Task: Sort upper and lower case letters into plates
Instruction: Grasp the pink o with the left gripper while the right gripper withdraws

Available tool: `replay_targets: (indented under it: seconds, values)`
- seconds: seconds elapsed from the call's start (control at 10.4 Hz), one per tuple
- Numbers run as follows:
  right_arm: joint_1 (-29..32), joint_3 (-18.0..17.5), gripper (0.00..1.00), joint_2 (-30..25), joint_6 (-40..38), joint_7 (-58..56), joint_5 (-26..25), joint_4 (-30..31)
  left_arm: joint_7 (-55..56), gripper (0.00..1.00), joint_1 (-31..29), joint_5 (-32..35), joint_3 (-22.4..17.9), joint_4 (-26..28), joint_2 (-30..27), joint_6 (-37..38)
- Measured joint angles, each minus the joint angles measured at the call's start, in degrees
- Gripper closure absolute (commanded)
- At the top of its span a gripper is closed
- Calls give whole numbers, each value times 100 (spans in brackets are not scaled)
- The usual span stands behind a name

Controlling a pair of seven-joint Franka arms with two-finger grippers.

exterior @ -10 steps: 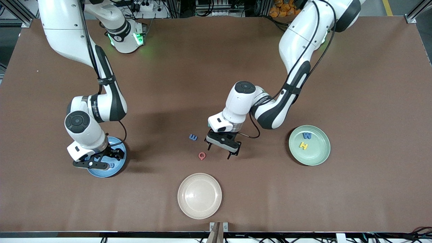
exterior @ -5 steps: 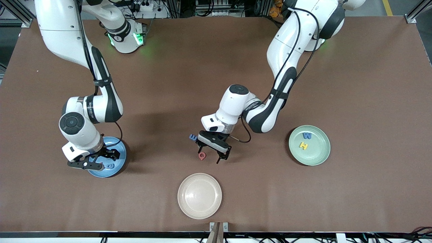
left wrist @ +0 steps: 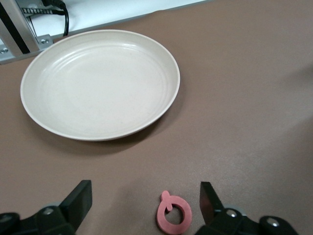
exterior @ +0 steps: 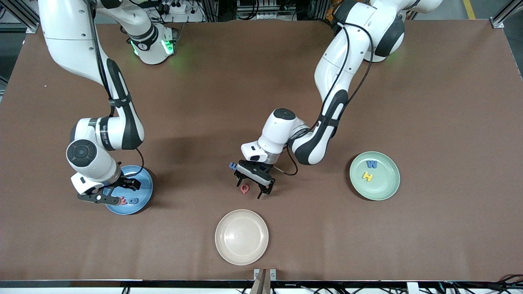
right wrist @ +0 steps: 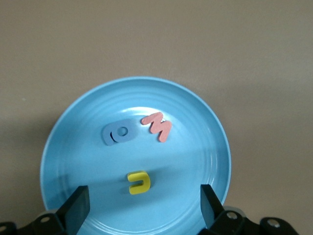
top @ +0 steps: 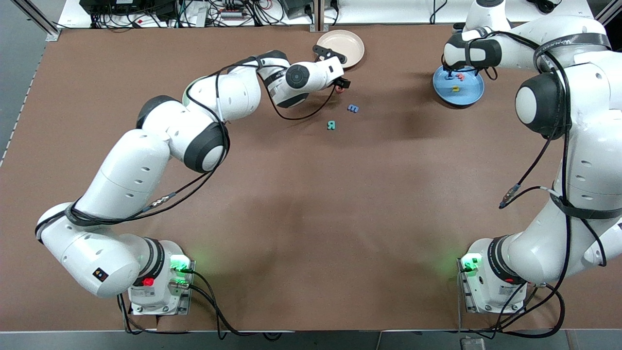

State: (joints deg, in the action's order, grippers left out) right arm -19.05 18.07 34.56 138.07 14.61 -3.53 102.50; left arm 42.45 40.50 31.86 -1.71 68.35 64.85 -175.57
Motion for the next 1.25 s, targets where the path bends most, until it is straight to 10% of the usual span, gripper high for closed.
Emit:
replay_targets:
  seconds: [1.25]
  values:
    - [-2, -14, 0, 198, 12, -113, 0, -11, 491, 57, 294, -80, -345, -287, 367, -6]
